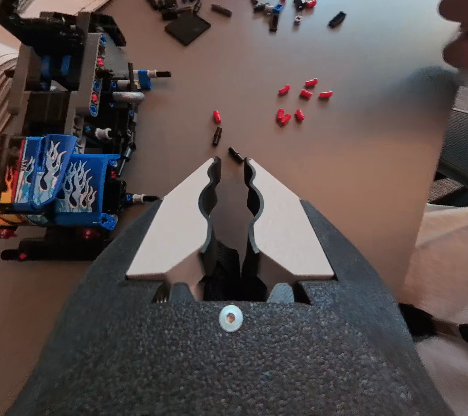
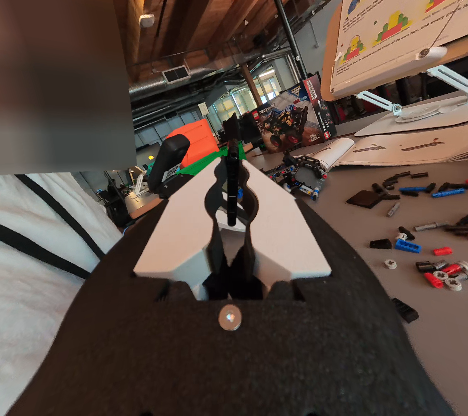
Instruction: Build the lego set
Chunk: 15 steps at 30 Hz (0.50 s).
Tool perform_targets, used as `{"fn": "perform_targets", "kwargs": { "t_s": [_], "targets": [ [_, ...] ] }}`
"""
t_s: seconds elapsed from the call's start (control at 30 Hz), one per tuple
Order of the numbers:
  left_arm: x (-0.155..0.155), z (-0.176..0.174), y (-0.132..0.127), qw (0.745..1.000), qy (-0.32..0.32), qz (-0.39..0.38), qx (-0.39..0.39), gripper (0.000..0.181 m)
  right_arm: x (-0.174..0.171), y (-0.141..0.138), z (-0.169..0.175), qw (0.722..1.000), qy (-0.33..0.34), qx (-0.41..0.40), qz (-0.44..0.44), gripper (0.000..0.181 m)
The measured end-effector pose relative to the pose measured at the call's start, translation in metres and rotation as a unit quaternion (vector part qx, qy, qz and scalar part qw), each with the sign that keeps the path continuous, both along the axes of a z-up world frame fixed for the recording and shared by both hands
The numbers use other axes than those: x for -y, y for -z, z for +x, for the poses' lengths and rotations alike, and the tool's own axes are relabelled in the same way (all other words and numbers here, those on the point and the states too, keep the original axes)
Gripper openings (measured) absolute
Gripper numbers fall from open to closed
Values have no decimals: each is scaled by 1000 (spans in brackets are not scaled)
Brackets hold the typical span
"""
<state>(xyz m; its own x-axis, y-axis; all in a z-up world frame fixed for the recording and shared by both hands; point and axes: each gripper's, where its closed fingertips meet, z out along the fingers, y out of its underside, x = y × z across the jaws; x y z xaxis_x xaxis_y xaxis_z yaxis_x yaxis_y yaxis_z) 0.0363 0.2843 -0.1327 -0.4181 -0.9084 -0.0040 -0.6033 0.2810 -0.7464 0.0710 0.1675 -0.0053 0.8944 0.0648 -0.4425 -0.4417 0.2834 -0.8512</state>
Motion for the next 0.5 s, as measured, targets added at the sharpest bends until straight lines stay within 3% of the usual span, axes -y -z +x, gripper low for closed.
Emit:
{"fn": "perform_targets", "kwargs": {
  "t_s": [0.2,0.3,0.4,0.5],
  "targets": [
    [9,3,10,999,-26,4,-25,20,2,1,-5,1000,-27,-9,13,7],
    [9,4,13,999,-33,19,-22,5,-1,2,-12,999,-40,-7,13,7],
    [3,6,13,999,-37,33,-20,4,-5,5,-15,999,-44,-4,6,7],
    [-3,-1,5,998,8,51,-22,3,-6,5,-15,999,-46,-7,6,7]
  ]
}}
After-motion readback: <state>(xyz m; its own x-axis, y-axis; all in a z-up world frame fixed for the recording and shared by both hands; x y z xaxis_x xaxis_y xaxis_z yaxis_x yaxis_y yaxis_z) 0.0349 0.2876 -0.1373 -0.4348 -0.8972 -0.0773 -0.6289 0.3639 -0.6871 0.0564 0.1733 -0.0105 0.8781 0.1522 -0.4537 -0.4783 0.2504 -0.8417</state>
